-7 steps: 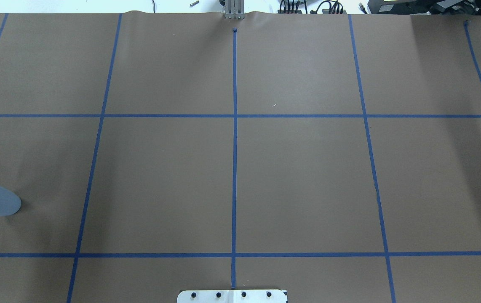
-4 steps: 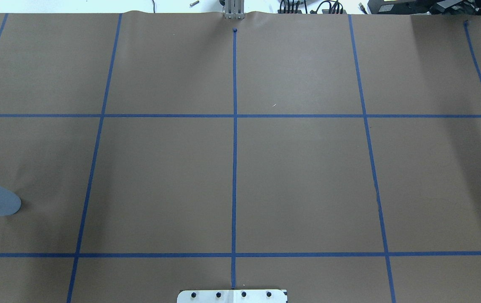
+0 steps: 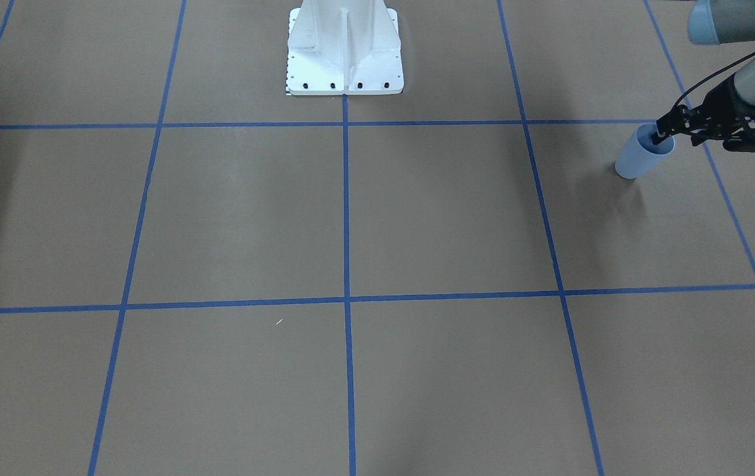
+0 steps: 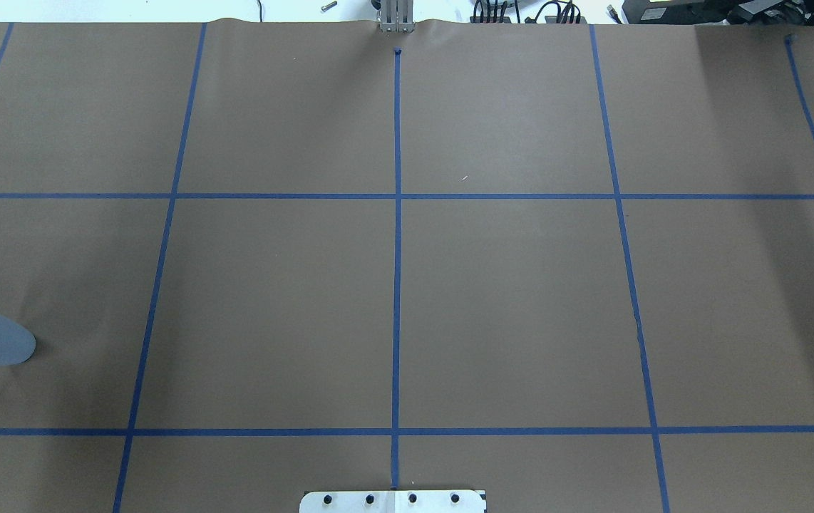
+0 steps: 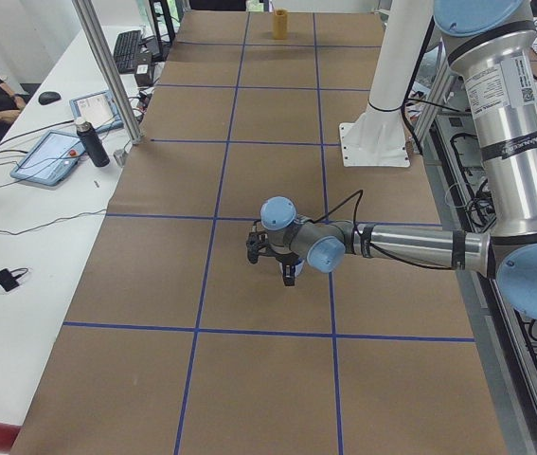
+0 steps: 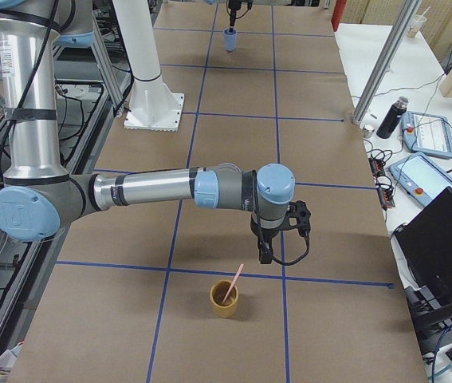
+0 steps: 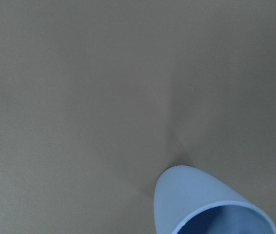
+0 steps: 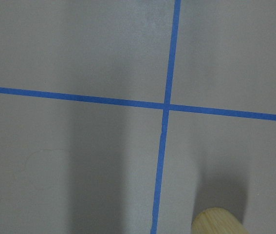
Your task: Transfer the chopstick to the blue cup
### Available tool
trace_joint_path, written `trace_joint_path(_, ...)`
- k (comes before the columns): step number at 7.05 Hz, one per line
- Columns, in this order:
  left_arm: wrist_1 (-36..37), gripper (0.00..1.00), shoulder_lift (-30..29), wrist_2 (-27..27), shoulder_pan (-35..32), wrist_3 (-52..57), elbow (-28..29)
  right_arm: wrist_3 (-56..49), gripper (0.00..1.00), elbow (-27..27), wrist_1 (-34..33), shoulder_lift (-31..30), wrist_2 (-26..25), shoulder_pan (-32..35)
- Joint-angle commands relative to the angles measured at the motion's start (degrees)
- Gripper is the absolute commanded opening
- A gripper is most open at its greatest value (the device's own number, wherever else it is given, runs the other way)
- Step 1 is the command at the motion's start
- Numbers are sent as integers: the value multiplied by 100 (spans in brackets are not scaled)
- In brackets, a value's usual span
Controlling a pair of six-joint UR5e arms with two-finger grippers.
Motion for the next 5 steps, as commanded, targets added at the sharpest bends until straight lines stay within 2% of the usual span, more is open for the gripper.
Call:
trace_joint_path(1, 7, 0, -2, 3, 52, 0, 10, 6, 100, -19, 0, 24, 13, -4)
trace_joint_path(2, 16, 0, -11, -6, 52, -9, -16, 6, 100, -19, 0, 24, 13, -12)
trace_joint_path(4, 7, 0, -116, -59, 52, -691, -95, 6, 100, 7, -18, 24, 22, -13)
trace_joint_path(5, 42, 0, -134, -511, 0, -834, -295, 6, 100, 7, -26, 24, 22, -39)
